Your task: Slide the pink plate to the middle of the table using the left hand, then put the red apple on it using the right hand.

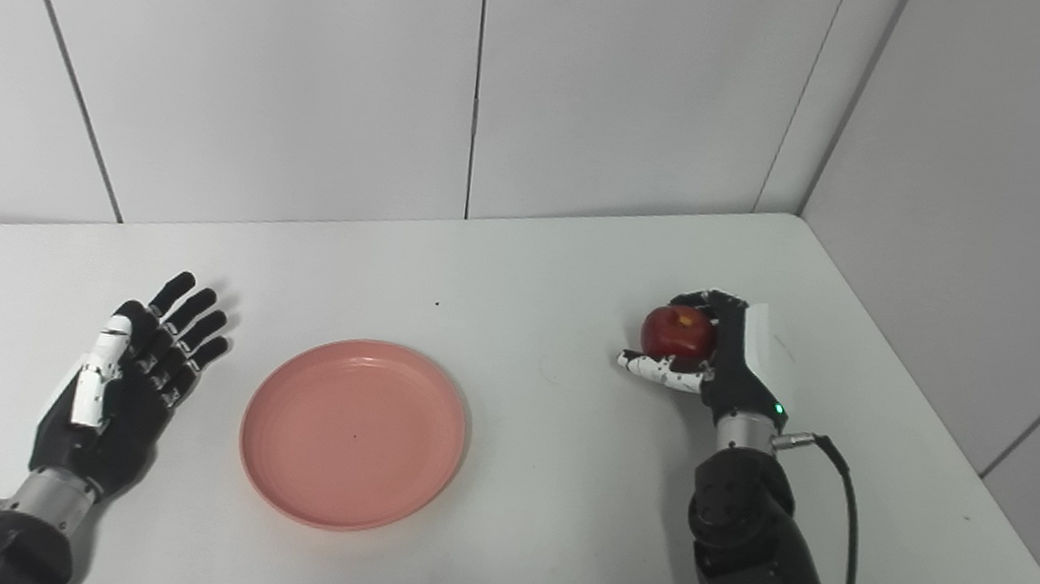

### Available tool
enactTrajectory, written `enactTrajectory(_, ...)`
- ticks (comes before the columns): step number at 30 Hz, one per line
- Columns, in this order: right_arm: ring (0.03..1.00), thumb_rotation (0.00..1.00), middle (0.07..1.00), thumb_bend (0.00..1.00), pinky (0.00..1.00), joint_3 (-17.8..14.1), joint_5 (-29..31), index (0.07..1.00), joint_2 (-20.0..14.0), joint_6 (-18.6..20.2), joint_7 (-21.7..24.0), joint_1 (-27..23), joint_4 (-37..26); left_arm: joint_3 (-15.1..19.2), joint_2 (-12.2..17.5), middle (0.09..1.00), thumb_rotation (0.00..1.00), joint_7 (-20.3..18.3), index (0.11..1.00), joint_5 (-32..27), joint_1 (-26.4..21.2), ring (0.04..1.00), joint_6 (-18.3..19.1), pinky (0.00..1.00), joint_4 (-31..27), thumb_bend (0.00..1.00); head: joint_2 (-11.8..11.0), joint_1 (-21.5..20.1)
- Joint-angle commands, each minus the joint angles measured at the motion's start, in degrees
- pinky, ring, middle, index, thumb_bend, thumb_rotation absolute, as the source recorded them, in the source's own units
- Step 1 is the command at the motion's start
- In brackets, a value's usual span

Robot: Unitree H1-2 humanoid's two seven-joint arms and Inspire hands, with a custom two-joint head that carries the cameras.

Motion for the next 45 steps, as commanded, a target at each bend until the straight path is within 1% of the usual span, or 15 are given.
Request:
enactTrajectory(1, 0.442, 0.13, 0.488, 0.51, 0.38, -0.35, 0.00, 0.486, -1.22, -2.63, -1.74, -2.46, -1.46, -0.11, 0.45, 0.938, 1.00, 1.01, 0.920, 0.73, 1.61, 0.935, 3.34, 0.94, 1.56, 0.37, -0.07, 0.08)
enactTrajectory(6, 0.448, 0.13, 0.494, 0.51, 0.38, -0.83, 0.41, 0.486, -1.08, -2.18, -1.93, -2.43, -1.79, -0.26, 0.21, 0.939, 1.00, 1.02, 0.922, 0.83, 1.80, 0.936, 2.99, 0.94, 1.13, 0.36, -0.12, 0.67)
enactTrajectory(9, 0.453, 0.13, 0.498, 0.51, 0.39, -1.00, 0.42, 0.486, -1.07, -2.18, -2.10, -2.25, -3.00, -0.28, 0.07, 0.939, 1.00, 1.20, 0.922, 0.91, 1.85, 0.936, 2.97, 0.94, 1.21, 0.36, -0.13, 0.75)
enactTrajectory(10, 0.443, 0.13, 0.492, 0.51, 0.37, -1.06, 0.41, 0.486, -1.00, -2.23, -2.18, -2.18, -3.64, -0.31, 0.02, 0.935, 1.00, 1.36, 0.918, 1.02, 1.85, 0.931, 3.07, 0.94, 1.19, 0.36, -0.18, 0.86)
enactTrajectory(15, 0.442, 0.13, 0.491, 0.52, 0.37, -1.18, 0.04, 0.487, -0.43, -0.45, -1.48, -2.03, -8.22, -0.41, -0.30, 0.933, 1.00, 1.57, 0.917, 1.08, 1.88, 0.929, 2.91, 0.94, 1.16, 0.36, -0.28, 1.24)
enactTrajectory(21, 0.439, 0.13, 0.492, 0.52, 0.37, -1.02, 0.07, 0.487, 0.29, 2.30, 1.44, -2.68, -15.33, -0.93, -0.53, 0.931, 1.00, 2.45, 0.919, 1.50, 2.08, 0.927, 3.65, 0.93, 0.25, 0.36, -0.28, 2.47)
enactTrajectory(23, 0.443, 0.13, 0.494, 0.52, 0.38, -0.50, -0.39, 0.487, 0.52, 2.83, 2.35, -3.10, -17.61, -1.13, -0.60, 0.932, 1.00, 2.53, 0.919, 1.56, 2.12, 0.927, 3.69, 0.93, 0.13, 0.36, -0.29, 2.85)
enactTrajectory(29, 0.452, 0.13, 0.499, 0.52, 0.39, 1.84, -2.32, 0.487, 1.43, 4.62, 5.02, -4.86, -22.72, -1.39, -1.41, 0.923, 1.00, 4.01, 0.909, 1.87, 2.44, 0.919, 4.43, 0.92, -0.87, 0.35, -0.29, 4.35)
enactTrajectory(33, 0.445, 0.13, 0.498, 0.52, 0.37, 3.91, -2.93, 0.487, 3.30, 5.08, 6.30, -6.49, -23.88, -1.56, -1.88, 0.926, 1.00, 4.37, 0.909, 2.28, 2.55, 0.921, 4.40, 0.92, -1.01, 0.35, -0.25, 5.32)
enactTrajectory(37, 0.438, 0.13, 0.492, 0.52, 0.37, 6.63, -3.29, 0.486, 4.64, 2.38, 6.89, -7.96, -22.83, -1.73, -2.52, 0.925, 1.00, 4.86, 0.907, 2.59, 2.85, 0.921, 4.50, 0.93, -1.57, 0.35, -0.15, 6.58)
enactTrajectory(41, 0.426, 0.13, 0.484, 0.52, 0.36, 9.25, -3.89, 0.486, 6.49, 1.95, 6.87, -9.14, -22.03, -1.78, -3.17, 0.918, 1.00, 5.57, 0.898, 3.05, 3.10, 0.915, 4.26, 0.92, -1.82, 0.35, -0.07, 7.88)
enactTrajectory(43, 0.421, 0.13, 0.480, 0.52, 0.35, 10.53, -4.16, 0.485, 7.10, 0.73, 6.59, -9.55, -21.21, -1.98, -3.42, 0.918, 1.00, 5.89, 0.900, 3.17, 3.30, 0.915, 4.41, 0.92, -2.17, 0.35, -0.07, 8.53)
enactTrajectory(45, 0.418, 0.13, 0.476, 0.52, 0.35, 11.68, -3.92, 0.485, 7.80, -0.39, 6.71, -9.84, -20.56, -2.18, -3.65, 0.921, 1.00, 5.88, 0.905, 3.29, 3.37, 0.919, 4.50, 0.93, -2.21, 0.35, -0.04, 10.22)
